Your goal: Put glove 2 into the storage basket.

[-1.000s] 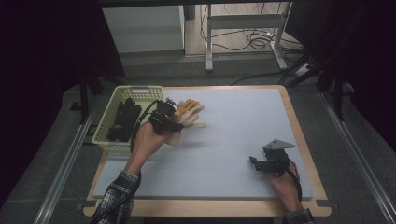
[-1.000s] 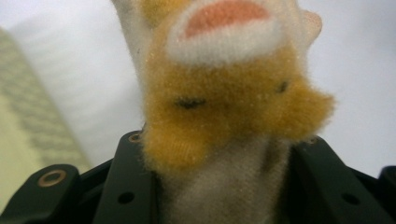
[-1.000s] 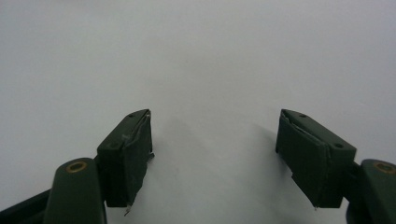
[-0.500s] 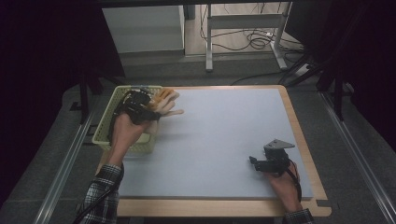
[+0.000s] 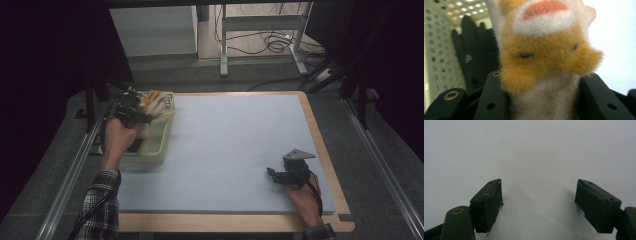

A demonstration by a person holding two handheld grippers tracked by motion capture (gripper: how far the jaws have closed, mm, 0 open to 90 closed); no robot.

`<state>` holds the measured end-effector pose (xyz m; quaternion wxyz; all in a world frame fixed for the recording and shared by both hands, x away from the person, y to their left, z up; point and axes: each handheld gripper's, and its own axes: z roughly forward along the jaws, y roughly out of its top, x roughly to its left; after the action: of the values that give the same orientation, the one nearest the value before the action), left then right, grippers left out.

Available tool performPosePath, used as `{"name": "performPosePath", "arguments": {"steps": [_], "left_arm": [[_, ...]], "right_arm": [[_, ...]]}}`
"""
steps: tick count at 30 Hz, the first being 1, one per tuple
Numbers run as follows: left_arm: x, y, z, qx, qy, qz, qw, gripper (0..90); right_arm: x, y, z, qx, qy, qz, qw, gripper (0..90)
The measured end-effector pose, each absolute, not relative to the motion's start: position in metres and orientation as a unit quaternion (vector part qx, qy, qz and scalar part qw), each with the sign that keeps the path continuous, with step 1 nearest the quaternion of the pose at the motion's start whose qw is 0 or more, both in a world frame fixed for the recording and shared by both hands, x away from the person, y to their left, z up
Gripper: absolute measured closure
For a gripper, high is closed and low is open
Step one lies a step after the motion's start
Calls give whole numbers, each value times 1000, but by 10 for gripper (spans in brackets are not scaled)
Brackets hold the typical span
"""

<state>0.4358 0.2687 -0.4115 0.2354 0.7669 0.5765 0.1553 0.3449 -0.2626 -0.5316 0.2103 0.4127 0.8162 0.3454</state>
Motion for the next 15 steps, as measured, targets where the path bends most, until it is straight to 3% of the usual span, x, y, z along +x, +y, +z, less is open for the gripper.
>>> {"name": "performPosePath", "arguments": {"steps": [9,15], "left_arm": [[458,285,-439,744,614,175,196,593],[466,286,-462,751,614,148,193,588]], "right_arm": [[345,-263,-532,413,816,345,210,215],[345,-263,-532,412,816,345,210,215]]}}
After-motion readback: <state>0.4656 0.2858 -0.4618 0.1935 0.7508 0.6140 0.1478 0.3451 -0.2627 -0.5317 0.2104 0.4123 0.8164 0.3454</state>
